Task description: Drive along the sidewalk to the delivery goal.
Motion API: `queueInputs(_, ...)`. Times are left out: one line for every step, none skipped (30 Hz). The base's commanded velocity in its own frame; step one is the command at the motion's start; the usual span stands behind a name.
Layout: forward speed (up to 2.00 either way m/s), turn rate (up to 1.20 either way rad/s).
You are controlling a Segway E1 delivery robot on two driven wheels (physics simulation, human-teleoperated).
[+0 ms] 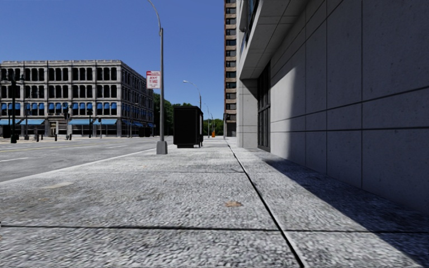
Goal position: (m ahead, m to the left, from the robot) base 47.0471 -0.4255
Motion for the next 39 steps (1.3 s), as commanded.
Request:
queueInputs(1.98,0.00)
queueInputs(1.98,0.00)
queueInputs(1.98,0.00)
queueInputs(1.98,0.00)
queueInputs(1.98,0.00)
queueInputs(1.98,-0.05)
queueInputs(1.98,-0.15)
queueInputs(1.98,-0.19)
queueInputs(1.98,-0.20)
queueInputs(1.98,-0.20)
queueInputs(1.98,-0.20)
queueInputs(1.98,-0.20)
queueInputs(1.98,-0.20)
queueInputs(1.98,-0.20)
queueInputs(1.98,-0.19)
queueInputs(1.98,-0.19)
queueInputs(1.98,-0.16)
queueInputs(1.98,-0.11)
queueInputs(1.98,0.00)
queueInputs(1.98,0.00)
queueInputs(1.98,0.00)
queueInputs(1.98,0.00)
queueInputs(1.98,0.00)
queueInputs(1.98,0.00)
queueInputs(1.98,0.00)
queueInputs(1.98,0.00)
queueInputs(1.98,0.00)
queueInputs(1.98,0.00)
queueInputs(1.98,0.00)
queueInputs(1.98,0.00)
queueInputs(1.98,0.00)
queueInputs(1.98,0.00)
queueInputs(1.98,0.00)
queueInputs(1.99,0.00)
queueInputs(1.99,0.00)
queueInputs(1.99,0.00)
queueInputs(1.99,0.00)
queueInputs(2.00,0.00)
queueInputs(2.00,0.00)
